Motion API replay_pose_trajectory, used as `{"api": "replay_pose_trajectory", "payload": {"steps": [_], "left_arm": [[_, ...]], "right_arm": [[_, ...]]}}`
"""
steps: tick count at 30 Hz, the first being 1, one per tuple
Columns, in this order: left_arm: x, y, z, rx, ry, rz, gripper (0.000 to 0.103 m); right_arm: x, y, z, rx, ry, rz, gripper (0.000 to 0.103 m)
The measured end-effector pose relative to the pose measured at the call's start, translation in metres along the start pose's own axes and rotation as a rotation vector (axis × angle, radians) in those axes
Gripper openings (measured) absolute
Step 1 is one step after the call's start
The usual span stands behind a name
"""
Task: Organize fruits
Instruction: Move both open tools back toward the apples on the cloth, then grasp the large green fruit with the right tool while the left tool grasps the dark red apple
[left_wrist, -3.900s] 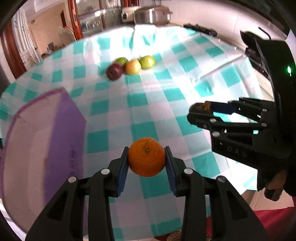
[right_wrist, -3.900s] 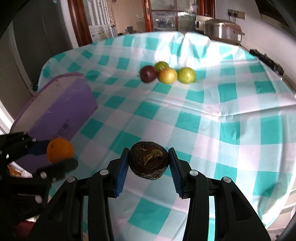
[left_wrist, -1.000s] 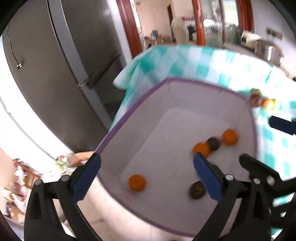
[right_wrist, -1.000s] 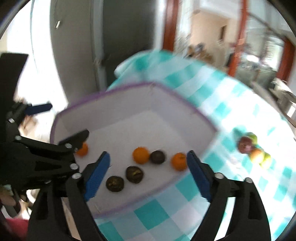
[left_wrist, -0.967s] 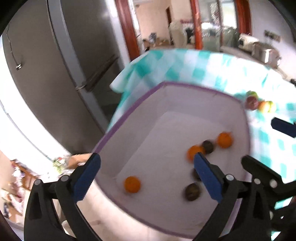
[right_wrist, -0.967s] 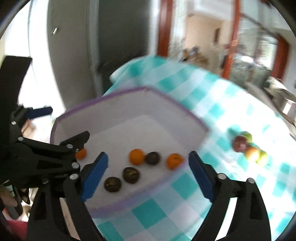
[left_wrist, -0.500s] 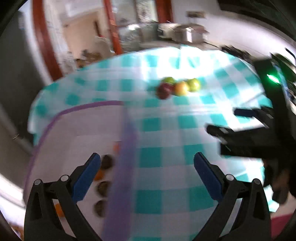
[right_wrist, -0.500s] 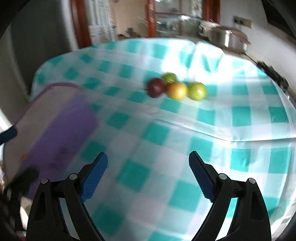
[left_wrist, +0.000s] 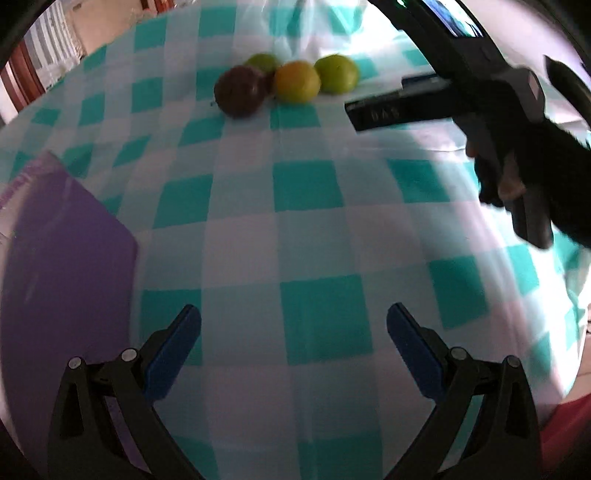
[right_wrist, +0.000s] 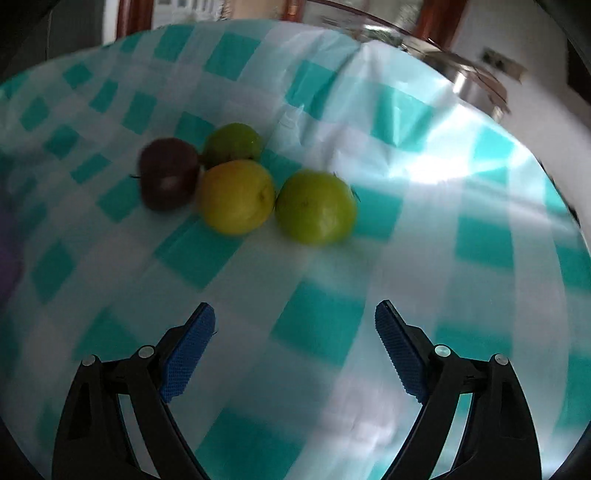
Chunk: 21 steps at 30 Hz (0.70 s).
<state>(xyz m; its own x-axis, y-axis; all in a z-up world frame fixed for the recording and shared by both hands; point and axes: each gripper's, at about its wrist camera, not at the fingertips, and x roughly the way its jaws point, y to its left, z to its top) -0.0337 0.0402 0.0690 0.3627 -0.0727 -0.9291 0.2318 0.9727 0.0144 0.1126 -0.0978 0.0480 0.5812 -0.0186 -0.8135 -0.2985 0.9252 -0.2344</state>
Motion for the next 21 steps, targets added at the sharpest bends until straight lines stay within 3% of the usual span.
{"api": "replay_pose_trajectory", "payload": {"steps": [7, 11, 17, 21], "left_arm": [[0.033, 0.016, 0.029, -0.068, 0.031, 0.033, 0.101], [0.046, 0.028, 0.057, -0.111, 0.0, 0.053, 0.101], [0.074, 0.058, 0.111, -0.252, -0.043, 0.072, 0.101], [0.091, 0.074, 0.139, -0.305, -0.066, 0.085, 0.101]], "right_arm": [[0.054, -0.002, 0.03, -0.129, -0.024, -0.04, 0.085], [0.068, -0.016, 0.04, -0.106, -0.04, 0.0, 0.086], [0.084, -0.029, 0.05, -0.05, -0.04, 0.094, 0.087], [0.083, -0.028, 0.046, -0.064, -0.065, 0.15, 0.071]]}}
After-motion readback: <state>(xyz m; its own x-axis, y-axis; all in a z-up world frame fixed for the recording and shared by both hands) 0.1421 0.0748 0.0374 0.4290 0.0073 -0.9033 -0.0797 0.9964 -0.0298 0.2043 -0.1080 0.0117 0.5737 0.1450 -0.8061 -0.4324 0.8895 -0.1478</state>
